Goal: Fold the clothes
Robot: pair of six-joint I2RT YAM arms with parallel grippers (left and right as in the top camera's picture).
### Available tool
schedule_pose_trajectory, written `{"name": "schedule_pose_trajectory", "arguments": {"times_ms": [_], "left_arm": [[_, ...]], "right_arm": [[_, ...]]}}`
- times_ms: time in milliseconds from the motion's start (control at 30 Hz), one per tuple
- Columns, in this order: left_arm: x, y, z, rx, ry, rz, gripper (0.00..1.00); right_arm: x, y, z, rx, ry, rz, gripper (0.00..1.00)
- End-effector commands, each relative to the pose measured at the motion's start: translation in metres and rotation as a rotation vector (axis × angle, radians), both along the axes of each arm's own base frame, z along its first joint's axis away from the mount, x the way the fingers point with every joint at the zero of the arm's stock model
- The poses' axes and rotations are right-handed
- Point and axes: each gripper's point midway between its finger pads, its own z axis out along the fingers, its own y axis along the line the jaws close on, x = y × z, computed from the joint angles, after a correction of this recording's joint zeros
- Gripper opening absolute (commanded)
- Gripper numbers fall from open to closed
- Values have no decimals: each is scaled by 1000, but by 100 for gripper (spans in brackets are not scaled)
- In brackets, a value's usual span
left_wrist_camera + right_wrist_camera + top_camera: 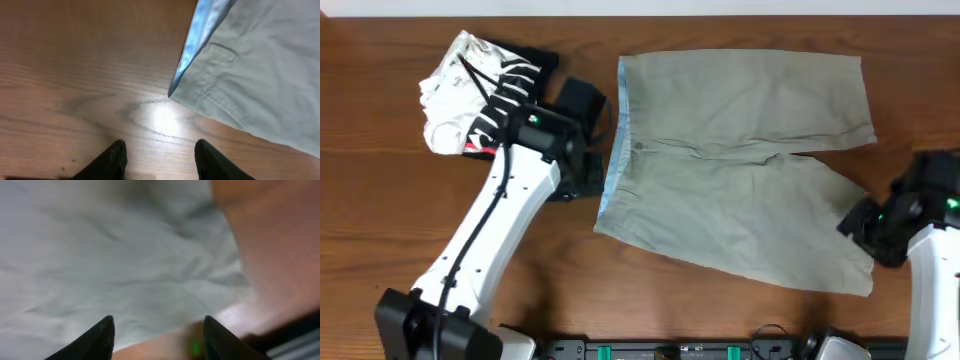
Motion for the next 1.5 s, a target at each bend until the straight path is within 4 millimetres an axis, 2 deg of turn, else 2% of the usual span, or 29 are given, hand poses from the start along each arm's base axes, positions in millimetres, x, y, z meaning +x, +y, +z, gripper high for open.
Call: {"name": "schedule_pose_trajectory", "arguments": {"times_ms": [0, 100, 233, 500, 667, 800, 1000, 1067, 1267, 1467], "left_arm": [[-7, 4, -18, 16, 37, 13, 48], [-11, 6, -30, 22, 52, 12, 48], [-13, 7, -40, 24, 58, 13, 51], [-9, 5, -44, 19, 42, 12, 52], [-8, 5, -44, 18, 39, 12, 52], [-7, 5, -45, 16, 35, 12, 52], [-7, 5, -45, 16, 34, 12, 52], [-7, 5, -45, 16, 35, 12, 52], [-10, 6, -48, 20, 43, 12, 53], [-13, 7, -52, 25, 56, 12, 53]], "right_arm": [[-22, -15, -17, -86, 86, -119, 60], [-29, -13, -32, -81, 109, -148, 63], [-45, -20, -47, -135, 155, -247, 63], [-73, -22, -75, -122, 210, -357, 57], [-87, -34, -85, -105, 214, -451, 60], [-75, -32, -91, -1, 129, -402, 63], [-47, -31, -97, 69, -26, -338, 62], [-45, -28, -97, 87, -36, -336, 61], [-52, -22, -102, 99, -12, -338, 61], [-77, -26, -118, 28, 71, -408, 64]]}}
